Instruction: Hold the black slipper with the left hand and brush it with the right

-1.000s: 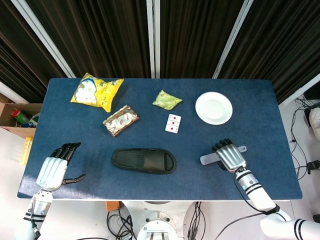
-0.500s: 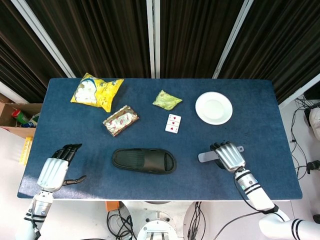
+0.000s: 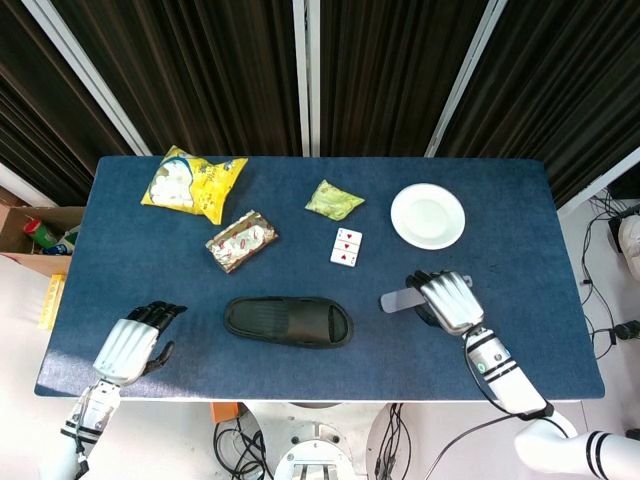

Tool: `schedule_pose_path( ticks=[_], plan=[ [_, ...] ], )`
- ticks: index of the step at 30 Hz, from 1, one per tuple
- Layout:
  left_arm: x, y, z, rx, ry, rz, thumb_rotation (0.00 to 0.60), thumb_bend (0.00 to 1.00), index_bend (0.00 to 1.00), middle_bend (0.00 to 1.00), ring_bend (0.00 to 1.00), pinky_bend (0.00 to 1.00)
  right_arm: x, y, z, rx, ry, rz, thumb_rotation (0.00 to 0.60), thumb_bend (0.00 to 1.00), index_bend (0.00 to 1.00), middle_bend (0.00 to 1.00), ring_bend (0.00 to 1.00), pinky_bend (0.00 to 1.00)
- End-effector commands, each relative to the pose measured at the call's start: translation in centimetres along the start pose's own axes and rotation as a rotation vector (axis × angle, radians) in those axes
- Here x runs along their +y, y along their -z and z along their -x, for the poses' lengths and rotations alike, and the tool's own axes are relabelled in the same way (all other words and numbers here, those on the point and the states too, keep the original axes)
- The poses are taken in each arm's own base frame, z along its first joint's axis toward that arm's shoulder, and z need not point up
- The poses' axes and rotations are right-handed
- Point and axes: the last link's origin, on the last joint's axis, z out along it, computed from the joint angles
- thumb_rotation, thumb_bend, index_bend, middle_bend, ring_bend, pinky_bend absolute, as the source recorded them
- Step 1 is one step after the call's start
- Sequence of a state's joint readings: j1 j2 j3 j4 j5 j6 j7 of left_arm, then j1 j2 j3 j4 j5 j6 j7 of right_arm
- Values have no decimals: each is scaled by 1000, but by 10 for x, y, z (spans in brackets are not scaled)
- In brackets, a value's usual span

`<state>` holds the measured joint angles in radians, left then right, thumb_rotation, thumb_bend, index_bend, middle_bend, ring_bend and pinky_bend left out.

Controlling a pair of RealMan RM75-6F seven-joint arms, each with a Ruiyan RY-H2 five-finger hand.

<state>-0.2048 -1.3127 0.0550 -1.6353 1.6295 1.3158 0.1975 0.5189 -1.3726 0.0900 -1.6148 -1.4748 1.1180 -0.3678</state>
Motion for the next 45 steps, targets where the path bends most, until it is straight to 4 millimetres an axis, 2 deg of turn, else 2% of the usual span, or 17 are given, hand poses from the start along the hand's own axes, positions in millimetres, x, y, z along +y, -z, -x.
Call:
schedule_pose_path(
  ticks=[1, 5, 8, 16, 33, 45],
  plan=[
    [8, -15, 9, -63, 35, 32, 600, 576, 264, 308, 251, 365, -17, -13, -23, 38, 1, -52, 600, 539, 921, 688, 612, 707],
    [18, -34, 20, -124, 40, 73, 600, 639, 271, 315, 258, 370, -38, -25, -35, 20, -64, -97, 600, 576, 920, 692, 618, 712],
    [29, -44, 26, -150, 42, 113, 600, 663, 273, 318, 259, 372, -51, -32, -39, 13, -48, -124, 600, 579, 926, 702, 629, 722],
    [50, -62, 38, -176, 65, 191, 600, 704, 274, 319, 260, 375, -75, -50, -31, -53, -28, -156, 600, 581, 945, 717, 644, 737],
    [56, -66, 47, -198, 82, 213, 600, 738, 275, 322, 264, 383, -104, -77, -14, -182, -3, -197, 600, 590, 956, 721, 648, 740],
    [55, -67, 48, -206, 76, 214, 600, 747, 277, 322, 264, 386, -110, -113, -5, -150, 84, -135, 600, 588, 964, 727, 655, 747]
  ],
)
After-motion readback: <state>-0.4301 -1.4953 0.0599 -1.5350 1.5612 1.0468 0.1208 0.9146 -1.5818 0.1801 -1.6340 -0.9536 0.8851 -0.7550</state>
